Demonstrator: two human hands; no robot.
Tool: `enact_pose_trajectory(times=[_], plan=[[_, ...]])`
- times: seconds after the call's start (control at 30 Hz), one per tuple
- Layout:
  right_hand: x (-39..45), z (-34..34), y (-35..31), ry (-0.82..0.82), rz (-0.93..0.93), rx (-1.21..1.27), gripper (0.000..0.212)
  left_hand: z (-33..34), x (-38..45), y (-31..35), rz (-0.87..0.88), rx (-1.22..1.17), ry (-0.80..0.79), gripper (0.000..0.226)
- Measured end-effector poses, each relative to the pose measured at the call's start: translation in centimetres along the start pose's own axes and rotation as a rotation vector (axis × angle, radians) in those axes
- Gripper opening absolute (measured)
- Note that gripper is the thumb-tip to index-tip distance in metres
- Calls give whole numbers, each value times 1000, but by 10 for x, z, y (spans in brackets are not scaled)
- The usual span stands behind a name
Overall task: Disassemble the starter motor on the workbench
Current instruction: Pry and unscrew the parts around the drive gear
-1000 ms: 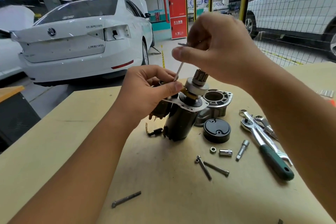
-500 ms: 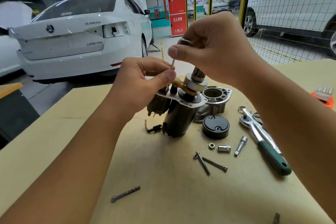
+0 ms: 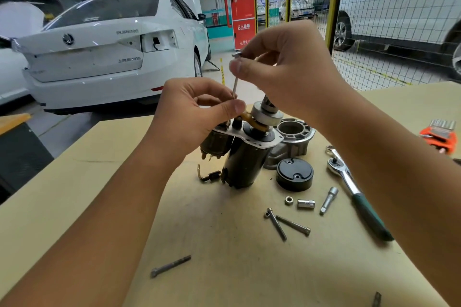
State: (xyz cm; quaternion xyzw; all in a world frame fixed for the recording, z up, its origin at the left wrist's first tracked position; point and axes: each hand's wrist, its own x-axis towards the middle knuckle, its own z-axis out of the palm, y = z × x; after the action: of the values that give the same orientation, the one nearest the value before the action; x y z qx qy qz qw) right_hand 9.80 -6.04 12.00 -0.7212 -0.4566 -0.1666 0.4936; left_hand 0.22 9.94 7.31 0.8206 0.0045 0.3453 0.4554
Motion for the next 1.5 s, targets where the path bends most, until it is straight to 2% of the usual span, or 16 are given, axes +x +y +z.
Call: enact_pose_trajectory(times=[0.1, 0.27, 0.53, 0.73, 0.83, 0.97, 1.13, 1.23, 1.5], plan=[[0, 2, -1, -21, -19, -9, 8, -1, 0, 2, -11, 42, -18, 21], [3, 0, 1, -88, -10, -7, 8, 0, 2, 5, -5, 136, -105, 13], [1, -6, 2, -80, -23, 40, 23, 0, 0, 6, 52, 121, -28, 11], [3, -11, 2, -125, -2, 24, 19, -4, -1, 9, 36, 130, -31, 15], [3, -13, 3, -146, -52, -33, 18, -15, 2, 4, 29, 157, -112, 10], [4, -19, 3, -205, -121, -169, 16, -26, 3, 0, 65, 193, -236, 22], [3, -19, 2, -260, -243, -367, 28, -8, 0, 1, 119, 232, -282, 26], [4, -20, 3, -292, -256, -441, 35, -4, 0, 0, 129, 262, -285, 28], [6, -22, -1, -351, -265, -501, 20, -10, -1, -2, 96, 259, -241, 41]])
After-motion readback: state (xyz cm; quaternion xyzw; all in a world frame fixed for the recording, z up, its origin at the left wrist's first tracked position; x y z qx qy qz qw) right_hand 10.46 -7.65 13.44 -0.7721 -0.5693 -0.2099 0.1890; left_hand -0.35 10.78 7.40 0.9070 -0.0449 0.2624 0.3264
